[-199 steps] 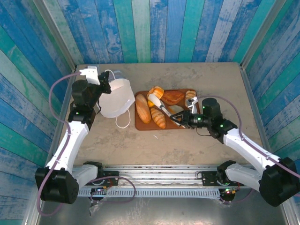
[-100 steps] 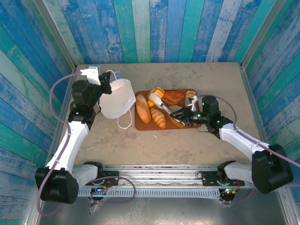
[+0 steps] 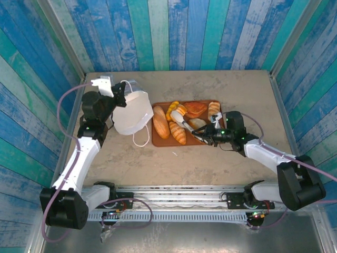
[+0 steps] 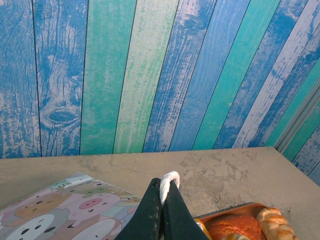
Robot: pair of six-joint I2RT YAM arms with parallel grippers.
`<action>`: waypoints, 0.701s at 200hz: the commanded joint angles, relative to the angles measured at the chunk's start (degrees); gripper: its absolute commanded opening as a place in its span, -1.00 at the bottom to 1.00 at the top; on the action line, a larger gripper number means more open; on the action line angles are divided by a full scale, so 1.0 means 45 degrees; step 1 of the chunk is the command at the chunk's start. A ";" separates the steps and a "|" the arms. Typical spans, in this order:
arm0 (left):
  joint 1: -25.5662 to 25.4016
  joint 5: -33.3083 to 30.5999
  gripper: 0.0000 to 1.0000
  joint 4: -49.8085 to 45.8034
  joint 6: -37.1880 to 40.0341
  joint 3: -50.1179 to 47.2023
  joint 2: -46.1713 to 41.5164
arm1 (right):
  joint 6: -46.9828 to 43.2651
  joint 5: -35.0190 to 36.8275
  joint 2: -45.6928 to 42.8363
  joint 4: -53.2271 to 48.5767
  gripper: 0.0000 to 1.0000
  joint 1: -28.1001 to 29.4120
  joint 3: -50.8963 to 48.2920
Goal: Take the fake bread out of the paper bag
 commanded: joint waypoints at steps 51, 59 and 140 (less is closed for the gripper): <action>0.0064 0.0359 -0.99 0.0470 -0.0160 -0.0141 0.0055 | 0.0026 -0.0093 0.0069 0.0113 -0.47 -0.0149 -0.0176; 0.0061 0.0365 -1.00 0.0479 -0.0160 -0.0136 0.0047 | -0.0039 -0.0082 -0.0044 -0.0063 -0.42 -0.0149 -0.0170; 0.0060 0.0418 -1.00 0.0641 -0.0247 -0.0100 0.0007 | -0.0436 0.0542 -0.1028 -0.1915 -0.10 -0.0226 -0.0120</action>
